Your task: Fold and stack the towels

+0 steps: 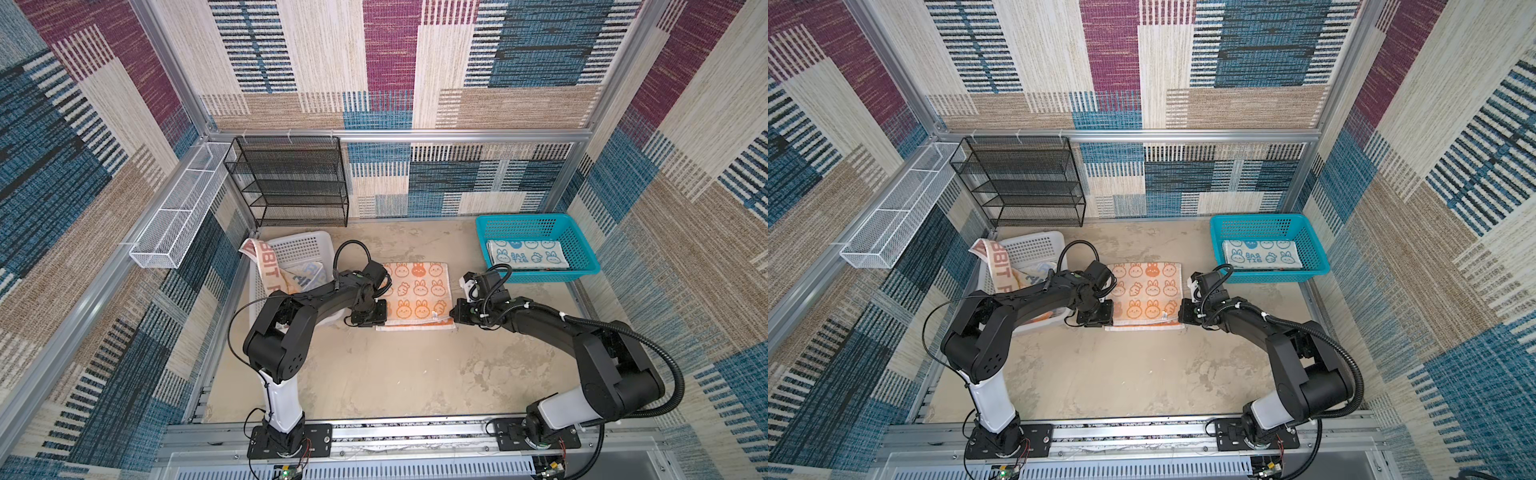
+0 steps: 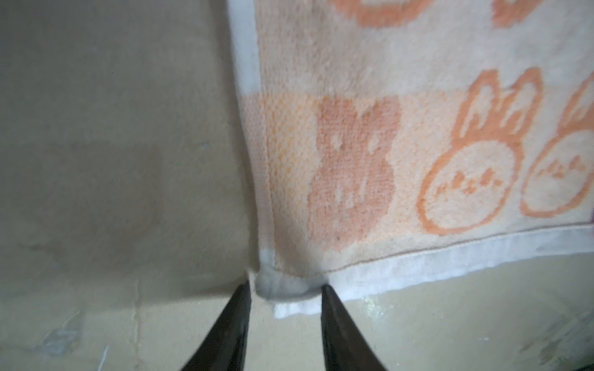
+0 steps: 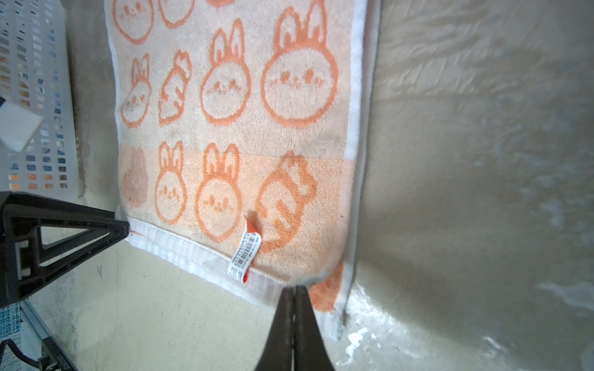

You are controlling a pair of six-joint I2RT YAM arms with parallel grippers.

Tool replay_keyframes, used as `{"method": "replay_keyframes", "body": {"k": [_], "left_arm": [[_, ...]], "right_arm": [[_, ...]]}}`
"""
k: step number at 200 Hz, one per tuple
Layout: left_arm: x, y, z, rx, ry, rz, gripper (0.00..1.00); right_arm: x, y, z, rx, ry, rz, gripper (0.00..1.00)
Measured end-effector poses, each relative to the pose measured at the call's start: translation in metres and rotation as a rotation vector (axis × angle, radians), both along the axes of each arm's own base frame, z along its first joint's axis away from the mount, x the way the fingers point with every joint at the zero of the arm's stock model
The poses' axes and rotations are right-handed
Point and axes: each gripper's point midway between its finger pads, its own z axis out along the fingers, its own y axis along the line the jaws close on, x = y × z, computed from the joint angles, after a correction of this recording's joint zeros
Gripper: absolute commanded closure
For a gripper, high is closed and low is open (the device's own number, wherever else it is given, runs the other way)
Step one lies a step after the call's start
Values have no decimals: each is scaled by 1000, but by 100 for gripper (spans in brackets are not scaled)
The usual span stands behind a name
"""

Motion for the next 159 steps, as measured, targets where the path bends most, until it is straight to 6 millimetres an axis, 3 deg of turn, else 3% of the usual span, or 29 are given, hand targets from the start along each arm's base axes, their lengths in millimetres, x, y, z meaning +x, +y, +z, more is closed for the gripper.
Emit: {"method": "replay_keyframes", "body": {"k": [53,122,159], "left_arm": [[3,4,-1,15,-9,7,85],[11,7,8,37,-39,15,94],[14,8,14,46,-53,17,90]], "right_arm": [[-2,-1,-1,-1,4,0,100],[-2,0,-1,0,3,5,100],[-3,0,-1,4,6,8,100]]}}
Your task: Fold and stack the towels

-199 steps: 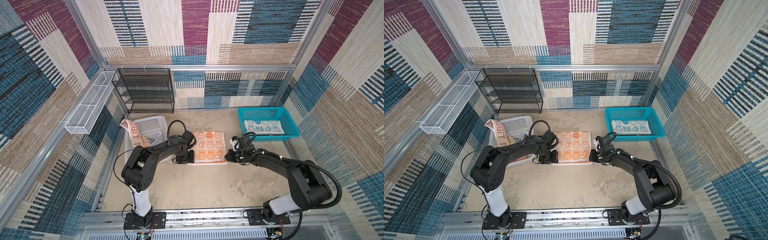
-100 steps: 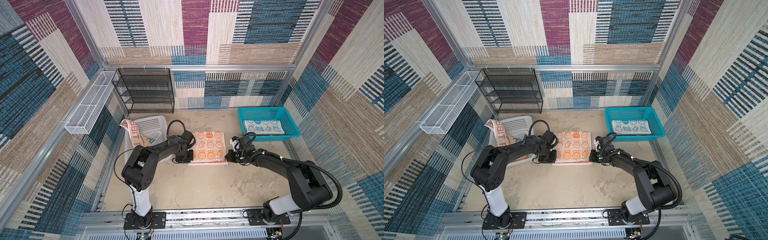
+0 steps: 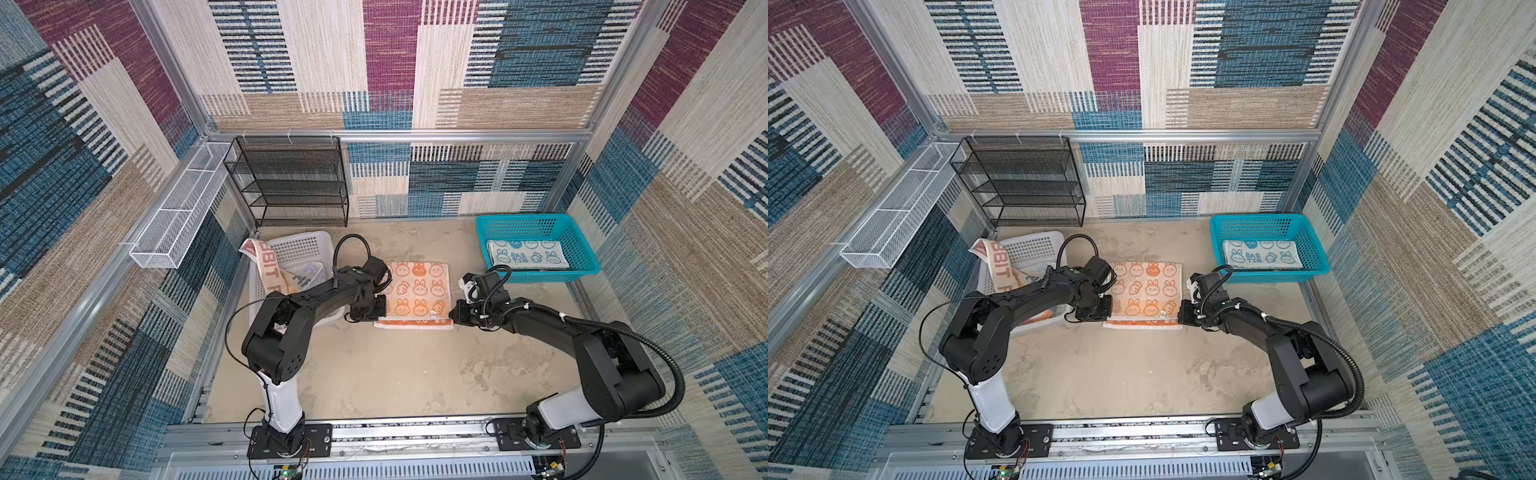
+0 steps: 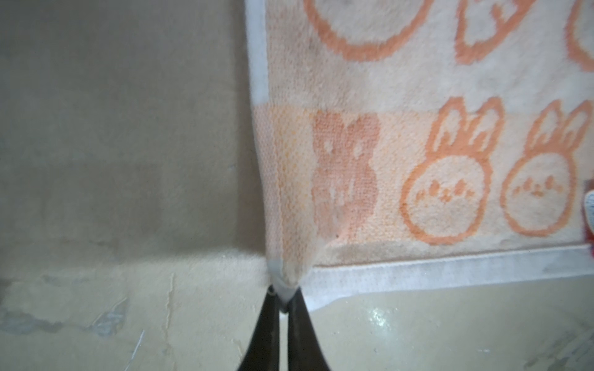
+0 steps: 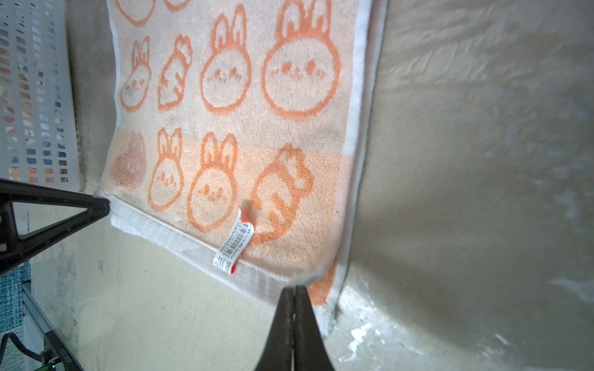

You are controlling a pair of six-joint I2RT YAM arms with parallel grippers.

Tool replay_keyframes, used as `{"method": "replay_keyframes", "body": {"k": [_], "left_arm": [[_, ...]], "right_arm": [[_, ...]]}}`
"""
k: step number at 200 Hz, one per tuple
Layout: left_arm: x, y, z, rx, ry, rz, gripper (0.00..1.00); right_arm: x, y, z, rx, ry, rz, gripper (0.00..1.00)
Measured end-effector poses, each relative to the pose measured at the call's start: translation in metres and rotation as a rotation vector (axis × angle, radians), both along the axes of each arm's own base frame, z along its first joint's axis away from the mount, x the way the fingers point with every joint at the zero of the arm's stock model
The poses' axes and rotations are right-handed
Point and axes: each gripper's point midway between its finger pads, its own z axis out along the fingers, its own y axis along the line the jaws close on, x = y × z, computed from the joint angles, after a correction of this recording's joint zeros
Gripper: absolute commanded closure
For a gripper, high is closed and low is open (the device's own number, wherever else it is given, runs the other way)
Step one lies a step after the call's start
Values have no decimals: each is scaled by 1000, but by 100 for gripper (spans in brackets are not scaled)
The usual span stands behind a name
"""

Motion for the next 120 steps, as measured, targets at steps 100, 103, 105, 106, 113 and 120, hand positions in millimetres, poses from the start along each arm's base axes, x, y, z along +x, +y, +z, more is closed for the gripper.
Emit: {"method": "replay_keyframes", "body": {"k": [100,103,105,106,113,120], "left_arm": [[5,-1,7,4,-5,2,100],[6,-2,9,2,-9,2,100],[7,-2,11,1,-11,2,100],[7,-2,11,0,-12,2,100],[9,-4,17,-7,-24,2,100],[11,-5,24,-16,-39,3,100]], "right_arm": [[1,1,9,7,-15,10,100],[1,1,11,8,-20,9,100],[2,1,13,9,-25,9,100],[2,1,13,9,-25,9,100],[4,1,19,11,-40,7,100],[4,2,25,14,-53,6,100]]}}
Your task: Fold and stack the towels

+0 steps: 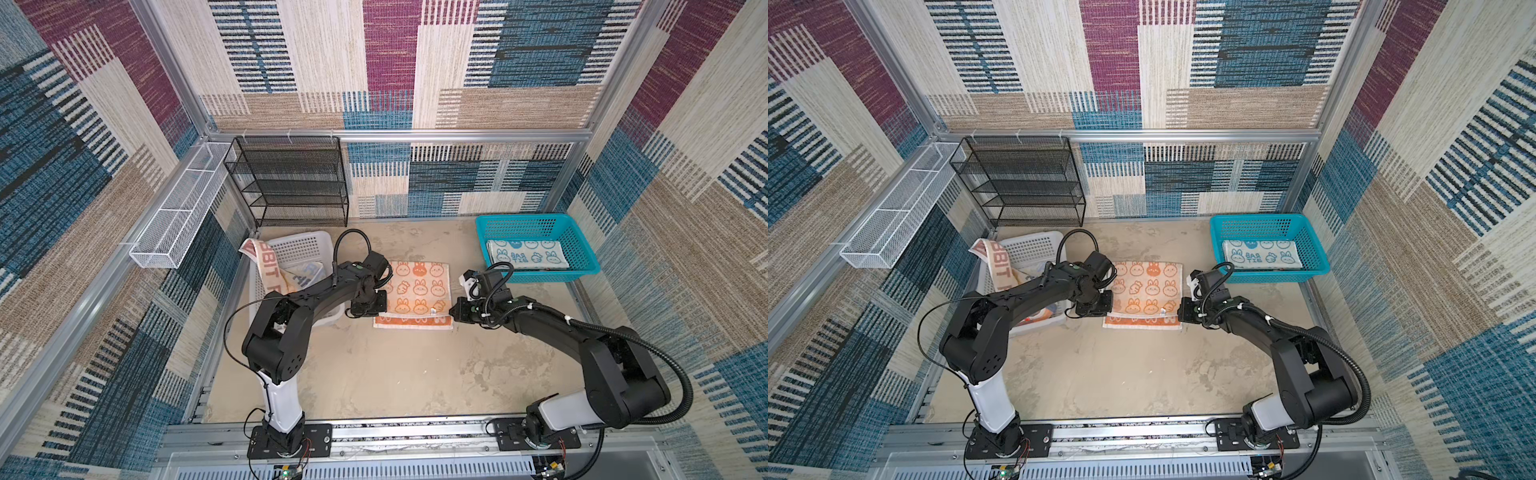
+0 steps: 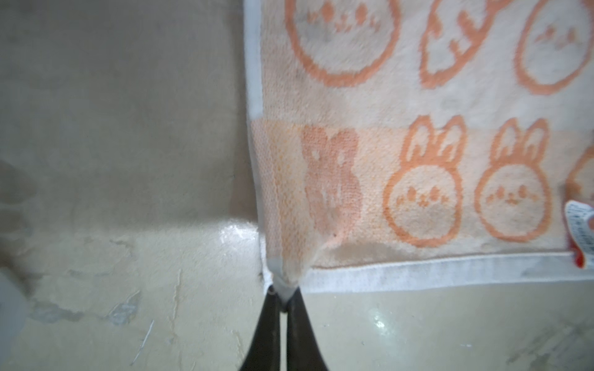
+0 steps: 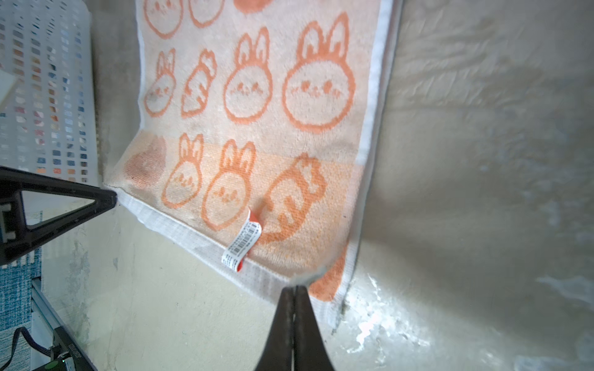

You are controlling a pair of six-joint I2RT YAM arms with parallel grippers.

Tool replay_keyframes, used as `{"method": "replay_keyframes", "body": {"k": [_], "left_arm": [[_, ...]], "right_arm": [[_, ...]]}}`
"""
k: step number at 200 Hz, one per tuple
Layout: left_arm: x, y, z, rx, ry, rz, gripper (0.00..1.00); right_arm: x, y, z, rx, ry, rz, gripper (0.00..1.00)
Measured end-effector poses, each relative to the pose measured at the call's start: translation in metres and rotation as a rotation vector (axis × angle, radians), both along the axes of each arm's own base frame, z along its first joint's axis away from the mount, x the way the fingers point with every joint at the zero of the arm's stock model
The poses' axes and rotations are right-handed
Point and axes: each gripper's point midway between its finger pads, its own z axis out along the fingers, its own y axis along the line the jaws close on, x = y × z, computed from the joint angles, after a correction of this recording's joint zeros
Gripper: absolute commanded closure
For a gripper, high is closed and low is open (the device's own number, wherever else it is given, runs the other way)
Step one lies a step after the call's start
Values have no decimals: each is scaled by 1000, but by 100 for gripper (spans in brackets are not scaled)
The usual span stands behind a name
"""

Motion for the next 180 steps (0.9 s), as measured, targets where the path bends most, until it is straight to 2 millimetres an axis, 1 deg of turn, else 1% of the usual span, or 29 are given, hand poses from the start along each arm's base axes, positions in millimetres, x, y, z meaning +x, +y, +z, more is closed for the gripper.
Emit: {"method": "replay_keyframes", "body": {"k": [13,25,46,55,85,112,127,153,168,180], "left_arm": [[1,-1,11,-14,-23,-1,100],[-1,-1,17,-24,-32,-2,100],[-8,3,16,-24,-24,-3,100],[-13,3,11,-23,-9,-7,100],[-33,2,-12,-21,63,-25,100],[-41,2,-29,-19,99,-29,100],[-42,0,-35,-24,114,-32,100],[-41,-1,-41,-17,127,-30,100],[-32,-3,-36,-17,115,-25,100],[-18,-4,-25,-17,83,-17,100]], "right_arm": [[1,0,9,5,-21,-2,100],[1,-1,13,3,-31,-5,100],[-2,-2,13,3,-32,-4,100],[-6,-3,8,2,-18,0,100],[-25,-5,-24,-7,70,10,100],[-34,-7,-44,-12,115,9,100],[-36,-7,-51,-11,128,12,100],[-30,-5,-51,-3,111,13,100],[-24,-4,-48,-8,103,8,100],[-16,-4,-41,-7,91,0,100]]}}
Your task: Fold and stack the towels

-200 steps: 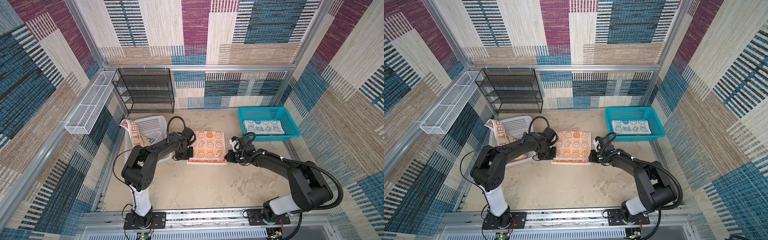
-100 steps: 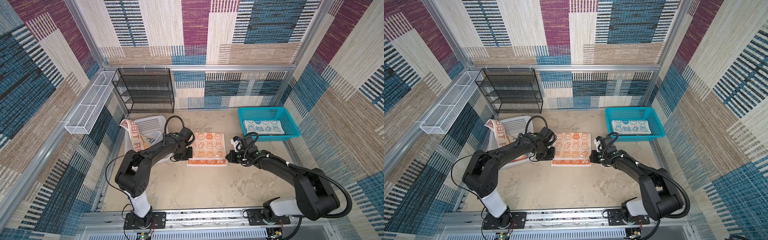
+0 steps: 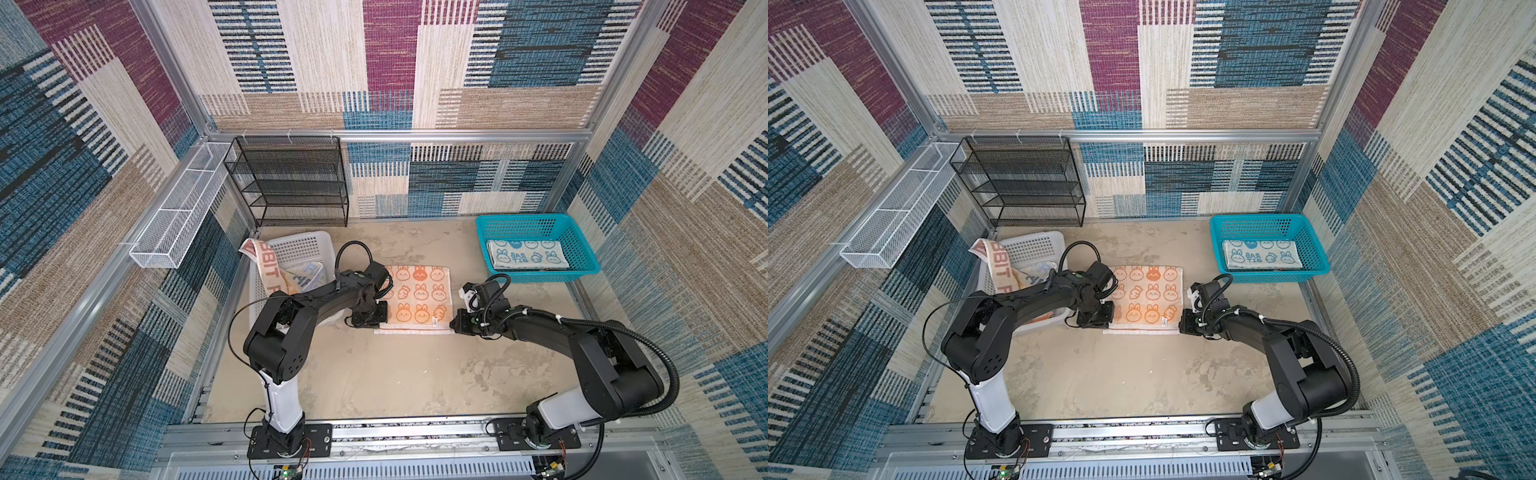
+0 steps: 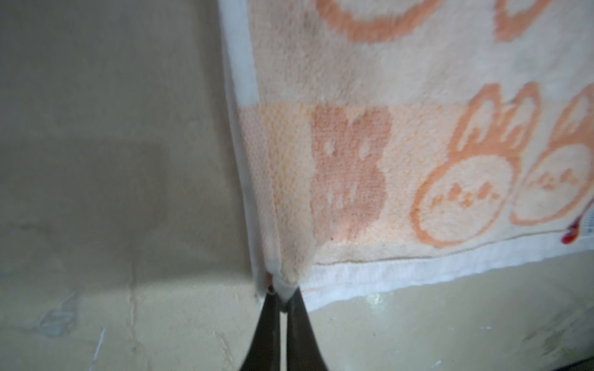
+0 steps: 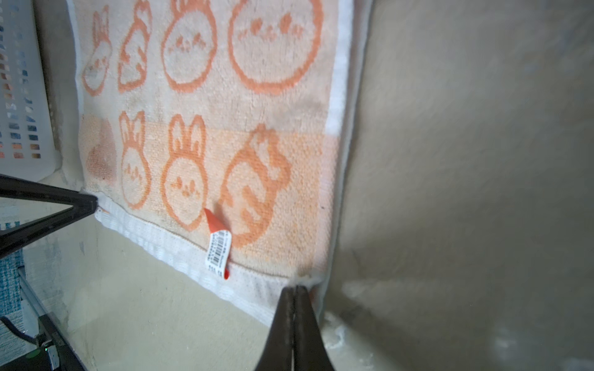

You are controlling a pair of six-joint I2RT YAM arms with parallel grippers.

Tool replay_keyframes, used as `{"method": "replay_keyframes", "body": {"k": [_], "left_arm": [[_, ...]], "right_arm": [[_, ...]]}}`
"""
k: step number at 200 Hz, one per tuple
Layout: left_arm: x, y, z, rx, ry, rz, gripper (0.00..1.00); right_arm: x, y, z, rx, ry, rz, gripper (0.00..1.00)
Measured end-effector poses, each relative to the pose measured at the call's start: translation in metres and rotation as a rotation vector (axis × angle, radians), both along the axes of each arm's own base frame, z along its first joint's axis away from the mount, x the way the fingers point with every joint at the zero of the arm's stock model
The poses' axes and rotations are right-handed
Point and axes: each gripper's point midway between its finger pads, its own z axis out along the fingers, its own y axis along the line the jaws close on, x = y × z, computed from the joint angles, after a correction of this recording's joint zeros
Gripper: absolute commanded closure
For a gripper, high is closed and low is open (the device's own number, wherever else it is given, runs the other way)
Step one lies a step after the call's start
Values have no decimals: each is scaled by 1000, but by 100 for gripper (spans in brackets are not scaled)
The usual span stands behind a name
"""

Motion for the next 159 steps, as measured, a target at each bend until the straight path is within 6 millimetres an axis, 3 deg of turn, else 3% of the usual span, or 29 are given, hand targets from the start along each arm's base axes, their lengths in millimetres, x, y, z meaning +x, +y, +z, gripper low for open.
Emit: {"method": "replay_keyframes", "body": {"k": [34,49,63,78,121,159], "left_arm": [[33,-5,45,-25,-108,6,100],[36,-7,64,-46,-147,-1,100],[31,-6,70,-50,-153,-5,100],[21,-4,61,-37,-126,-13,100],[-17,2,14,-13,6,-37,100],[-20,2,-4,-5,37,-37,100]], "right_arm": [[29,1,40,11,-91,-7,100],[36,0,58,14,-134,-14,100],[35,0,65,20,-150,-11,100],[25,-2,57,19,-128,-6,100],[-10,-7,11,11,2,3,100],[-14,-6,-4,17,37,6,100]]}}
